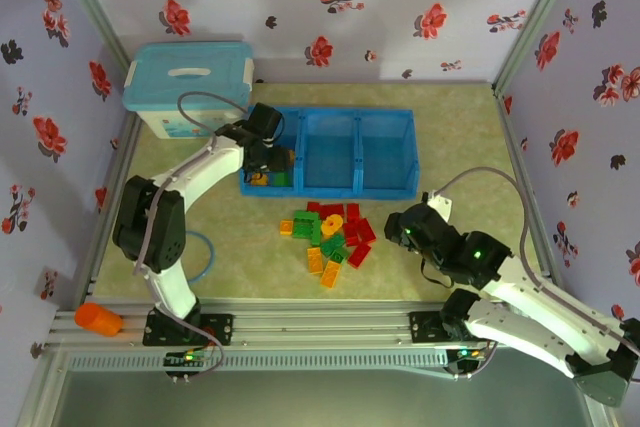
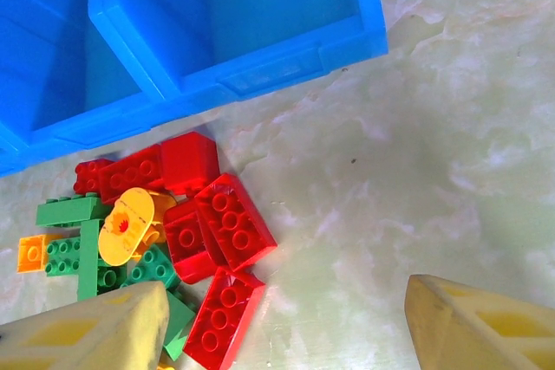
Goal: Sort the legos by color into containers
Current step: Place the lego in the container, then pick up the lego from the container.
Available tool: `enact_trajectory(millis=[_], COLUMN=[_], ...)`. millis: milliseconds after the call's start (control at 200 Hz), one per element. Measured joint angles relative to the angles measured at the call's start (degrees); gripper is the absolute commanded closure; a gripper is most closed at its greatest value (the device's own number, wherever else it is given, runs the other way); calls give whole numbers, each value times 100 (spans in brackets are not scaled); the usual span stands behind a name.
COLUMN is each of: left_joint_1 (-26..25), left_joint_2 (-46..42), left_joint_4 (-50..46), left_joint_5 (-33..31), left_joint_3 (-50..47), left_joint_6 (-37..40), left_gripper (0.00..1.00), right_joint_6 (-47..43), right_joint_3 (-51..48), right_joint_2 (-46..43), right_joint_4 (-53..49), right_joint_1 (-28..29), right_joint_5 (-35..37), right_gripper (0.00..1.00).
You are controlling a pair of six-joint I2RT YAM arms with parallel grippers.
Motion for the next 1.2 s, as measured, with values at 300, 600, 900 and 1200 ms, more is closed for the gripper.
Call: enact_trajectory(millis=[300,600,900,1200], left_joint_1=[-109,-367,-505,-221], left_joint_2=[-1058,-2828,-3821,-2363], left_joint_4=[20,166,103,50], left_joint_5=[39,35,4,306], left_joint_3=[-332,-1716,-2763,-1696], left_joint_6=[-15,-264,-492,-319], left_gripper=[28,27,28,40], right_joint_6=[-2,68,214,254], right_joint_3=[0,0,0,92], right_joint_2=[448,1305,2020,2092], right_joint_4=[42,415,988,1093], right_joint_1=[76,553,717,743], right_joint_5=[-94,-146,-273,-284], right_gripper=[27,25,27,28])
